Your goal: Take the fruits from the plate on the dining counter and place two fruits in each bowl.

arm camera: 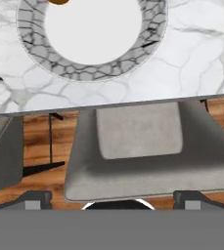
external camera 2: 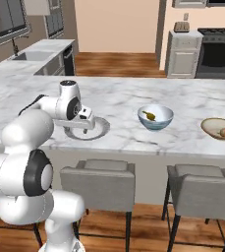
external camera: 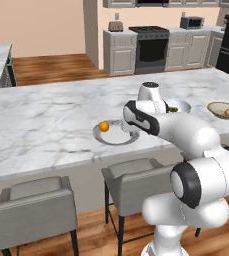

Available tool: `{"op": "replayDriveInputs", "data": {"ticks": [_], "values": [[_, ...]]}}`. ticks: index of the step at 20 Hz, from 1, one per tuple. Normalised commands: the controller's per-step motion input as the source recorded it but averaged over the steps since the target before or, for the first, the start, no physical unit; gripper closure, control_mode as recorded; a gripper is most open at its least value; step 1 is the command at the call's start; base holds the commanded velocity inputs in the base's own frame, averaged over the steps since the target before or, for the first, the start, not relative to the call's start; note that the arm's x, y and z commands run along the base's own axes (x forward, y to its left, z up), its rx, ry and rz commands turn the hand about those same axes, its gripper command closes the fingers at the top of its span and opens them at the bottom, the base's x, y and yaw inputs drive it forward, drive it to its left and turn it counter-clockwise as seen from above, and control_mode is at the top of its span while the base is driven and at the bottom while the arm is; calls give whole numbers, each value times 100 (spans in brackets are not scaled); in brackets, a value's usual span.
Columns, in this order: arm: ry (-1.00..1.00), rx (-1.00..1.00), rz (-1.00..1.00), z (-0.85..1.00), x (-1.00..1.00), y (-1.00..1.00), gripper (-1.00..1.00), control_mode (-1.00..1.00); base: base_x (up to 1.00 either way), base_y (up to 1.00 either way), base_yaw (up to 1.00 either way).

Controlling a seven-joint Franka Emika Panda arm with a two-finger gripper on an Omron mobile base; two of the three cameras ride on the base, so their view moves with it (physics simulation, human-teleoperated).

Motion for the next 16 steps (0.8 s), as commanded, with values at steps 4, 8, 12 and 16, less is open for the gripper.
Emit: {"op": "replayDriveInputs", "data": {"ticks": [4, 8, 12, 16], "values": [[0, 0, 0, 0, 0, 0, -100, 100, 53, 8, 2], [0, 0, 0, 0, 0, 0, -100, 100, 75, 0, 8], [0, 0, 0, 0, 0, 0, -100, 100, 78, 0, 11], [0, 0, 10, 0, 94, 14, -100, -100, 0, 0, 0]]}}
